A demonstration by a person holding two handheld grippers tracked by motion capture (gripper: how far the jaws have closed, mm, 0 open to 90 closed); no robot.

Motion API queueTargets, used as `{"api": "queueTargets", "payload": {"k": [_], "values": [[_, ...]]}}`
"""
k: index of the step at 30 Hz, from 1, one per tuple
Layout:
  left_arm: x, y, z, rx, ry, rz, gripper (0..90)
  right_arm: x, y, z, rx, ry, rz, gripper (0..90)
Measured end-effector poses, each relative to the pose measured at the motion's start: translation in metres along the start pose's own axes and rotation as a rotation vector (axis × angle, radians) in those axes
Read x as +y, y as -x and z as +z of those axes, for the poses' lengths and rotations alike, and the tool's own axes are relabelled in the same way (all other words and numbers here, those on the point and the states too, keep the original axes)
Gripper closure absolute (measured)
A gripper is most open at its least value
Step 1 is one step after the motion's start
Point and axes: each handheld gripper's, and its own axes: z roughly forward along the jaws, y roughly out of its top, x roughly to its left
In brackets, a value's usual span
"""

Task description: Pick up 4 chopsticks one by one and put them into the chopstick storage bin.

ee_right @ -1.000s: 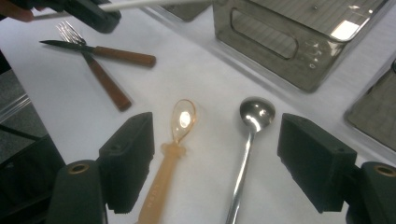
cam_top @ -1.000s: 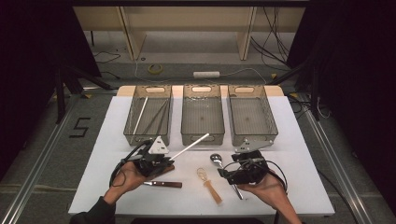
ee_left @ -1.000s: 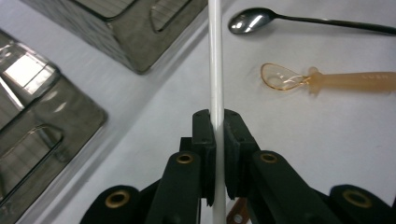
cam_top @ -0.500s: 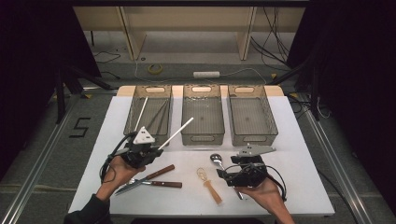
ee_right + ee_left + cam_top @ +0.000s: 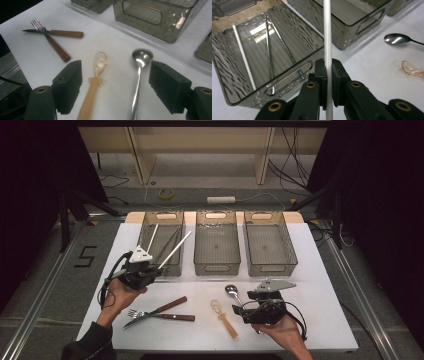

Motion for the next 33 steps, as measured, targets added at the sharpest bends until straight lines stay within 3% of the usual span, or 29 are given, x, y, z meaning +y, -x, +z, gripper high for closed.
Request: {"api": "queueTargets", "payload": {"k": [9,15,27,33], "values": [[0.012,-0.014,0.007,0.033,0.015,-0.031,84.4,-0.005,-0.001,-0.001,0.021,0.013,-0.007,26.8],[0.020,-0.019,0.009,0.050,0.017,-0.029,84.4,-0.006,-0.002,0.000,0.027,0.005,-0.018,26.8],[0.030,-0.044,0.025,0.091,0.011,-0.099,84.4,-0.008,-0.005,-0.001,0.037,0.007,-0.027,26.6],[0.039,-0.054,0.034,0.109,-0.007,-0.112,84.4,-0.009,-0.007,-0.001,0.039,0.006,-0.028,26.5]]}}
